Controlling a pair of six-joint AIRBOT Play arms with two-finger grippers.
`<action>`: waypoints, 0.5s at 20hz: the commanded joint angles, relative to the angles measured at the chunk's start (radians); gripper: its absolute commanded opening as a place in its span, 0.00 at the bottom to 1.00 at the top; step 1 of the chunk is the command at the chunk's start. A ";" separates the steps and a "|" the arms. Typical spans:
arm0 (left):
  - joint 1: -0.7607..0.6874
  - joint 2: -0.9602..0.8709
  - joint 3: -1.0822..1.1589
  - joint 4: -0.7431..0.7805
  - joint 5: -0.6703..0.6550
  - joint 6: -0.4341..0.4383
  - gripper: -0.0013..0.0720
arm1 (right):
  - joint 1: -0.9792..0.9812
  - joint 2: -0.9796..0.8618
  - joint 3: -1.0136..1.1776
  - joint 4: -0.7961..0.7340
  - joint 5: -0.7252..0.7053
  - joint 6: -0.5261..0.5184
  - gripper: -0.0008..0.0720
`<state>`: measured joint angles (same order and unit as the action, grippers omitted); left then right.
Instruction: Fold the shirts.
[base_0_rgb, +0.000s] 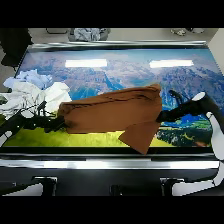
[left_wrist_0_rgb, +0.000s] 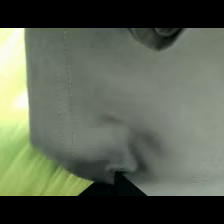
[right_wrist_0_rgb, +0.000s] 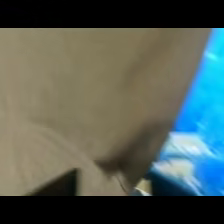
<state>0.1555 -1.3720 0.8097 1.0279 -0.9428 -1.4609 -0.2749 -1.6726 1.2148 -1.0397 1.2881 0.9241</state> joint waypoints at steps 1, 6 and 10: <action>-0.001 0.019 0.017 -0.007 -0.008 0.000 0.06 | 0.064 -0.002 -0.010 0.007 -0.055 0.006 0.16; -0.001 0.224 0.317 0.050 -0.061 0.047 0.06 | 0.046 0.186 0.256 -0.019 -0.002 -0.167 0.06; -0.001 0.485 0.740 0.054 -0.021 0.046 0.06 | 0.041 0.542 0.615 -0.216 -0.198 -0.169 0.07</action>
<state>0.1532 -1.0447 1.2991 1.0645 -0.9936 -1.4200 -0.2321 -1.3415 1.6173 -1.1252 1.2179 0.7902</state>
